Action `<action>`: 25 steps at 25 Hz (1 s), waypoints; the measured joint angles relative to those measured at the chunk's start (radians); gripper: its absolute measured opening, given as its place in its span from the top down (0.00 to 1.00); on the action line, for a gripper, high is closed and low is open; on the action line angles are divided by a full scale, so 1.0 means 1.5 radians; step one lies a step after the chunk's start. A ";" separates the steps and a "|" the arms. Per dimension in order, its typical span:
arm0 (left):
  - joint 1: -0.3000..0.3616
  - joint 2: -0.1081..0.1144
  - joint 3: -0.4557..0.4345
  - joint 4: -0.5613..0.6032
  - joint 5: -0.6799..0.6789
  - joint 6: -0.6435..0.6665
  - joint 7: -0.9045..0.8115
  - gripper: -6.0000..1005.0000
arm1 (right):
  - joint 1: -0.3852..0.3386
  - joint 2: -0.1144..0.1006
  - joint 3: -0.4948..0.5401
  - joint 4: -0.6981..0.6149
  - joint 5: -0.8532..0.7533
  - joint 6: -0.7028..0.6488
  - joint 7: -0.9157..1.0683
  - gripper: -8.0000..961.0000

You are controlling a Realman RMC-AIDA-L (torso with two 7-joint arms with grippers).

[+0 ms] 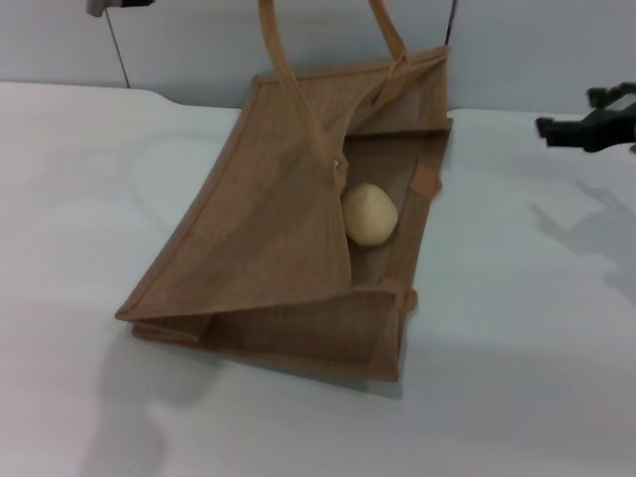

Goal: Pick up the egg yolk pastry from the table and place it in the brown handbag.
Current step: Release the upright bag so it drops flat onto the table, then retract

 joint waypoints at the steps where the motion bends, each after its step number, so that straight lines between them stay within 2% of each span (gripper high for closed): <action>1: 0.001 0.000 0.000 -0.004 -0.006 0.006 0.002 0.84 | -0.006 0.000 -0.001 -0.005 0.004 0.009 0.000 0.14; 7: 0.000 -0.001 0.003 -0.035 -0.026 0.028 0.008 0.82 | -0.003 0.001 0.002 0.013 0.009 0.016 0.000 0.14; 14: -0.007 0.000 0.006 -0.051 -0.087 0.028 0.027 0.57 | 0.007 0.002 0.001 0.028 0.010 0.022 -0.001 0.14; 20: -0.007 0.001 0.003 -0.079 -0.221 0.015 0.129 0.37 | 0.014 0.001 0.000 0.034 0.010 0.025 -0.001 0.14; 25: 0.028 -0.001 0.003 -0.085 -0.284 0.045 0.186 0.21 | 0.008 0.001 -0.003 0.045 0.058 0.060 -0.022 0.14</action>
